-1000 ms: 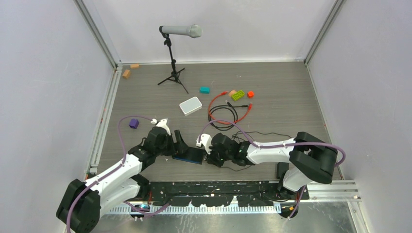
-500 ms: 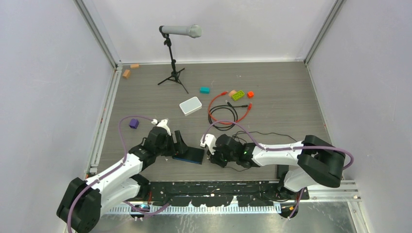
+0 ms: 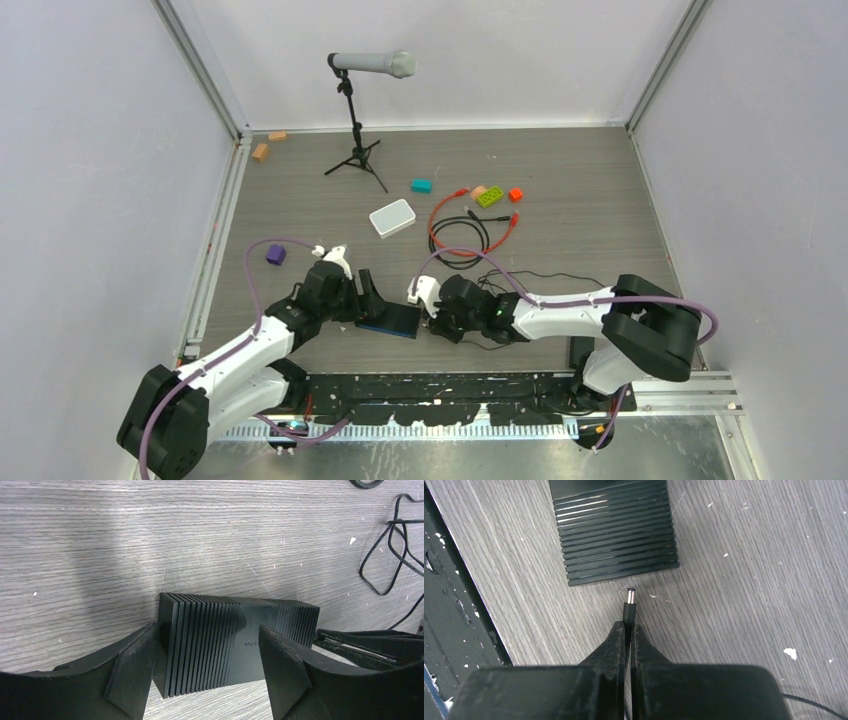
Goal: Insert the plug into the switch port
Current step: Insert the power into the switch port.
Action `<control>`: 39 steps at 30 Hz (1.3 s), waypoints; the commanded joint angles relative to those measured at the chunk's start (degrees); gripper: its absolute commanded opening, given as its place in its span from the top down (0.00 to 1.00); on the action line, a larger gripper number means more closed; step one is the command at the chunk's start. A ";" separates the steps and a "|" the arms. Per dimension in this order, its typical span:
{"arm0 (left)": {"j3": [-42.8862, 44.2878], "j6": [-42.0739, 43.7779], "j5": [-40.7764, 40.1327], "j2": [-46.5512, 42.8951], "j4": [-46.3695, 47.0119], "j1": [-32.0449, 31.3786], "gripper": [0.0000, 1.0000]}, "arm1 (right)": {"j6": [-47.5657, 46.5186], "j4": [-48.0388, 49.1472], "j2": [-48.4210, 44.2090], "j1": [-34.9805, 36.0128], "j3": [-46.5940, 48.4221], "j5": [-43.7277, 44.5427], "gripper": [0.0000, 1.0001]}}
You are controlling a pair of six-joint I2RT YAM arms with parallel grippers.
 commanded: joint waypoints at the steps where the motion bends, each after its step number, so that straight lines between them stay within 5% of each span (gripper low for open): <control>1: 1.55 1.33 0.83 0.48 0.51 0.27 0.27 | -1.09 2.49 1.75 -0.30 3.57 -1.98 1.00; 39: 2.94 3.31 0.55 3.89 -0.13 0.27 0.39 | -0.38 -0.55 3.82 -0.32 9.25 -8.63 0.99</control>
